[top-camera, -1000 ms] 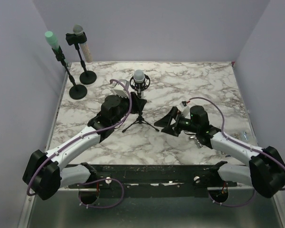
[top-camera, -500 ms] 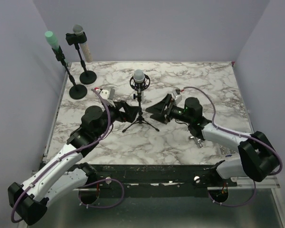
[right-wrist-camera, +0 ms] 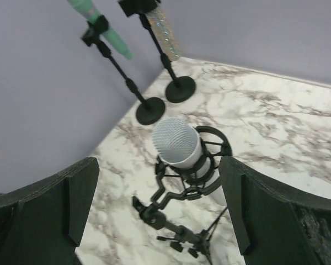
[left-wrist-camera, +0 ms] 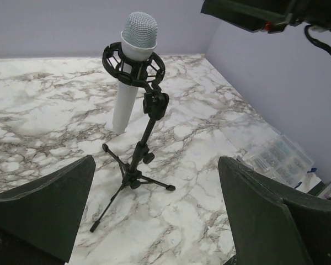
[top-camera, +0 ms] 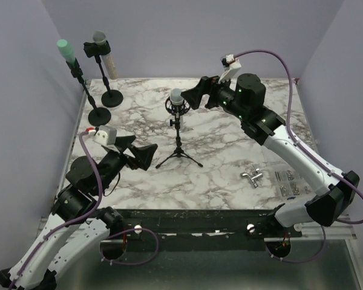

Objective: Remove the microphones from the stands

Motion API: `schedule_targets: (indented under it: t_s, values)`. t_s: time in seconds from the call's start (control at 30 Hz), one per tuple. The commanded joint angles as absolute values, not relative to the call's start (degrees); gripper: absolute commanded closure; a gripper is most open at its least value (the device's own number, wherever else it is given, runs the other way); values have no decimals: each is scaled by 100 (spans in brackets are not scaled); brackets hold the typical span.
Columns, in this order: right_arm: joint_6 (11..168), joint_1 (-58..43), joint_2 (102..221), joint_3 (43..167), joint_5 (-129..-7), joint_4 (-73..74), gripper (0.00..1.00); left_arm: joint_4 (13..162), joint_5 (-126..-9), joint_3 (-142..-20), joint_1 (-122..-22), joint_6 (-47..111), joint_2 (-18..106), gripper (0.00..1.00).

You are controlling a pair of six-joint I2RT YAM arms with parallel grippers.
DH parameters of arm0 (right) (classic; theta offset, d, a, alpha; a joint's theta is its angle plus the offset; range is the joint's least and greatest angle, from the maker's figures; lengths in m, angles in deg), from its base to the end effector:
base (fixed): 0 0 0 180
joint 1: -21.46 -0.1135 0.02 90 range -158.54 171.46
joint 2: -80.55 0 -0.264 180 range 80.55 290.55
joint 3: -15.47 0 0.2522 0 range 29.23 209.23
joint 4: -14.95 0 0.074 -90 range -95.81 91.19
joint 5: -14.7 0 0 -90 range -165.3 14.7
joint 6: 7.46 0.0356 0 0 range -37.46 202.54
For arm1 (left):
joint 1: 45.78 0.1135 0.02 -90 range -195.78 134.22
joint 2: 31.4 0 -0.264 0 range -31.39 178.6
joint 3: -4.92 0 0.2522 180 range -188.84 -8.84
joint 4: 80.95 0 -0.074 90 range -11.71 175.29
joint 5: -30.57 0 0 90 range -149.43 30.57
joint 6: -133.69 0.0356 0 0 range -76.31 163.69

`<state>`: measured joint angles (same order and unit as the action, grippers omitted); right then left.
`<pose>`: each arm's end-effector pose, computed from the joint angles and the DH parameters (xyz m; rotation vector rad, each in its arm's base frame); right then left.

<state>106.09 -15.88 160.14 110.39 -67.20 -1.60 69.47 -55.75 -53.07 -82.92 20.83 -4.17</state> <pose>0.2551 0.2010 0.4375 -0.3152 1.6430 0.9297 0.0902 -0.0655 0.3655 0.1470 1.5962 -0.7731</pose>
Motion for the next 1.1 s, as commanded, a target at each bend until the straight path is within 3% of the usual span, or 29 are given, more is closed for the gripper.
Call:
schedule_targets:
  t_s: [0.0,0.2,0.47,0.7,0.9,1.07]
  values:
    - [9478,-1811,16609,11586,-7798,-1185,2,6306,-5319,-5641,-8274,2502,-824,1]
    - [9119,-2308,17447,12493,-8857,-1667,8,6559,-4834,-6042,-8276,3195,-795,2]
    - [9118,-2702,18002,12896,-9708,-1731,14,7650,-4869,-6605,-8270,3865,150,2]
    - [8850,-3049,18432,13303,-10315,-1867,20,8496,-4702,-6349,-8268,4341,471,1]
    - [8760,-3140,18556,13399,-10508,-1859,30,8898,-4340,-5798,-8260,4961,327,1]
    - [8747,-3145,18641,13547,-10602,-1897,45,9187,-4250,-5270,-8253,5343,150,2]
